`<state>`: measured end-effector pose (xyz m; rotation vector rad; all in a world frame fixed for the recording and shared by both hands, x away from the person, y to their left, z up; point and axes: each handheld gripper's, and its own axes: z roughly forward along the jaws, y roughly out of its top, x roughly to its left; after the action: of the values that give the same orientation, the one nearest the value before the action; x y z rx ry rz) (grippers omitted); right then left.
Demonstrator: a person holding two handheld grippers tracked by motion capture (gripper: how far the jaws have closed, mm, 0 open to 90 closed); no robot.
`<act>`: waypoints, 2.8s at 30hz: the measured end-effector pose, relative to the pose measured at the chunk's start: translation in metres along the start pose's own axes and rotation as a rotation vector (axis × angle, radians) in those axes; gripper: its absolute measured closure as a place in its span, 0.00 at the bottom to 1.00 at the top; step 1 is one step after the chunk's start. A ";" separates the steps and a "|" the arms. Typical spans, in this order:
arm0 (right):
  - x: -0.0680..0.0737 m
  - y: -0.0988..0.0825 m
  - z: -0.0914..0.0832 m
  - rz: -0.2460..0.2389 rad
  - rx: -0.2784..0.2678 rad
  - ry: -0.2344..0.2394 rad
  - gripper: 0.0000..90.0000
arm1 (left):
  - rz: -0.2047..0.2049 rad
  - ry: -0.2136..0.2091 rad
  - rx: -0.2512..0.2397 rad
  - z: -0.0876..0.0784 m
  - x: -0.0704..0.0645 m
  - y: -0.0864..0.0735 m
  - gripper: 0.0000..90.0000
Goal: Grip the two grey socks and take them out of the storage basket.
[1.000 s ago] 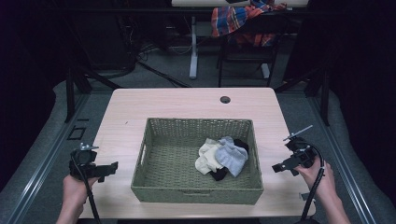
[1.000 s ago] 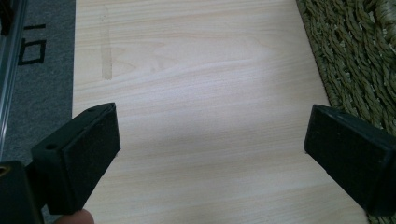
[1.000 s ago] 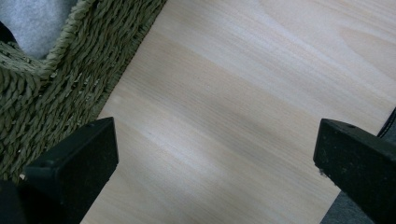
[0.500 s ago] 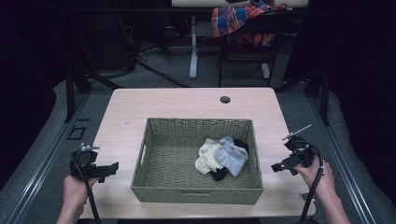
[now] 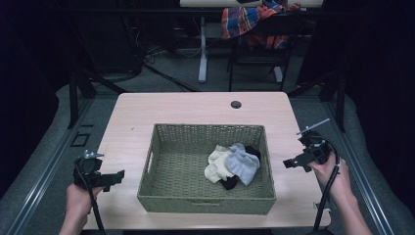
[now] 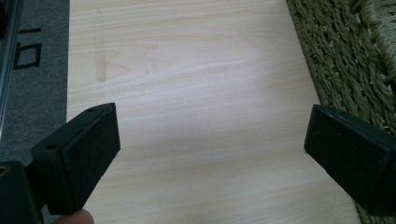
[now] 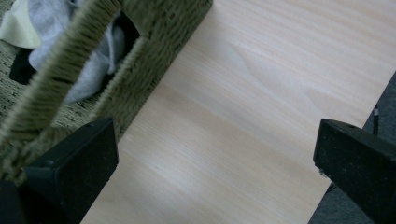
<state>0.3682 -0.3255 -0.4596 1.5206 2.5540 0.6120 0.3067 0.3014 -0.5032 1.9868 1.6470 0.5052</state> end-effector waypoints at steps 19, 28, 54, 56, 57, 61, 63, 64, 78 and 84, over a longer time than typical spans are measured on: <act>0.052 0.065 -0.026 -0.168 -0.053 0.027 0.00 | -0.005 -0.006 0.007 0.001 0.000 0.000 0.04; 0.079 0.087 -0.021 -0.243 -0.015 0.052 0.00 | -0.007 -0.007 0.005 0.001 0.001 -0.001 0.04; 0.121 0.097 0.038 -0.344 0.180 0.037 0.43 | 0.000 -0.017 0.000 0.001 -0.001 0.001 0.04; 0.120 0.097 0.043 -0.339 0.204 0.036 0.47 | 0.003 -0.018 0.001 0.002 -0.001 0.001 0.04; 0.119 0.097 0.045 -0.342 0.214 0.022 0.49 | 0.003 -0.019 0.001 0.002 -0.002 0.001 0.04; 0.118 0.097 0.051 -0.328 0.226 0.008 0.55 | 0.001 -0.017 0.001 0.002 -0.001 0.001 0.04; 0.119 0.097 0.054 -0.330 0.240 0.001 0.57 | 0.001 -0.017 0.001 0.002 -0.001 0.001 0.04; 0.119 0.097 0.056 -0.342 0.239 -0.002 0.58 | 0.001 -0.018 0.003 0.002 -0.001 0.001 0.04; 0.123 0.097 0.069 -0.354 0.314 -0.057 0.67 | 0.004 -0.019 0.002 0.002 -0.002 0.001 0.04; 0.129 0.096 0.074 -0.379 0.329 -0.058 0.73 | 0.003 -0.020 0.002 0.002 -0.002 0.001 0.04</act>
<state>0.4051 -0.1530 -0.4746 1.0518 2.8906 0.1039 0.3081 0.2987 -0.5038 1.9892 1.6335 0.4839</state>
